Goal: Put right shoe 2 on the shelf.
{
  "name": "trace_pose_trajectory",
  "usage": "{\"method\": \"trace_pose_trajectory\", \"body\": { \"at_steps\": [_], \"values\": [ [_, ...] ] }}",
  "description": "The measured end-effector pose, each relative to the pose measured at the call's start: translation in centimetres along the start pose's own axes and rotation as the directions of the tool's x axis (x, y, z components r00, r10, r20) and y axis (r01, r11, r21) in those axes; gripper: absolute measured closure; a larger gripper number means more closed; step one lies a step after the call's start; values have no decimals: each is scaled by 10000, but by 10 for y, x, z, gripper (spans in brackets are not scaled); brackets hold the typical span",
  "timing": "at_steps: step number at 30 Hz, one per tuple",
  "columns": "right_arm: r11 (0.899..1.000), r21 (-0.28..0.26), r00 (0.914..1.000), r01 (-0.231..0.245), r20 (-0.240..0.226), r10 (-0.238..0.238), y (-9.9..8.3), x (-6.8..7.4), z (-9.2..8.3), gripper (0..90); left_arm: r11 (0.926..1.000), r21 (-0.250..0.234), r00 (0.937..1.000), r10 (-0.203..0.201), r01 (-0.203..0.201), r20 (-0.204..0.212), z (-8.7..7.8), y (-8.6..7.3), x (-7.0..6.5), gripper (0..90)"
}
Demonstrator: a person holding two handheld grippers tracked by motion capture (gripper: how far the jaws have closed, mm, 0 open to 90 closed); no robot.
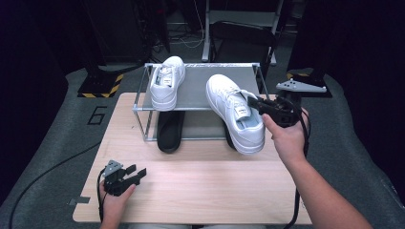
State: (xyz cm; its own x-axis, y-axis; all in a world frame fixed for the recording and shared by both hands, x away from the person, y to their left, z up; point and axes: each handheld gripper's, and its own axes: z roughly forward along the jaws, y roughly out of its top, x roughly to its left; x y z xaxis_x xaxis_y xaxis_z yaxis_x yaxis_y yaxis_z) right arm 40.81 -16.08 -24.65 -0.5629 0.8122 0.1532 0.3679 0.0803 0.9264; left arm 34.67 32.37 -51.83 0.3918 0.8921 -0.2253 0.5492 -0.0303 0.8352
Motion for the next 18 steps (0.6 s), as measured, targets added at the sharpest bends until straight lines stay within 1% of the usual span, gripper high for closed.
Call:
{"method": "trace_pose_trajectory", "body": {
  "at_steps": [2,5,7,9,18],
  "values": [
    [10000,-4,10000,-30,56,30,3,-2,4,827,10000,28,10000,-1,0,6,0,0,0,442],
    [10000,7,9998,-92,173,92,8,-3,10,827,10000,-78,10000,-37,37,-71,1,-1,0,442],
    [10000,-39,9997,-88,245,89,11,-5,15,827,10000,-73,10000,-59,58,-48,1,-1,1,442],
    [9999,-87,9994,-129,314,132,13,-7,19,827,10000,-61,10000,4,-4,-56,0,-1,1,442],
    [9997,-99,9977,-227,638,232,20,-13,41,827,10000,-29,10000,-28,28,-53,1,-1,1,442]
  ]
}}
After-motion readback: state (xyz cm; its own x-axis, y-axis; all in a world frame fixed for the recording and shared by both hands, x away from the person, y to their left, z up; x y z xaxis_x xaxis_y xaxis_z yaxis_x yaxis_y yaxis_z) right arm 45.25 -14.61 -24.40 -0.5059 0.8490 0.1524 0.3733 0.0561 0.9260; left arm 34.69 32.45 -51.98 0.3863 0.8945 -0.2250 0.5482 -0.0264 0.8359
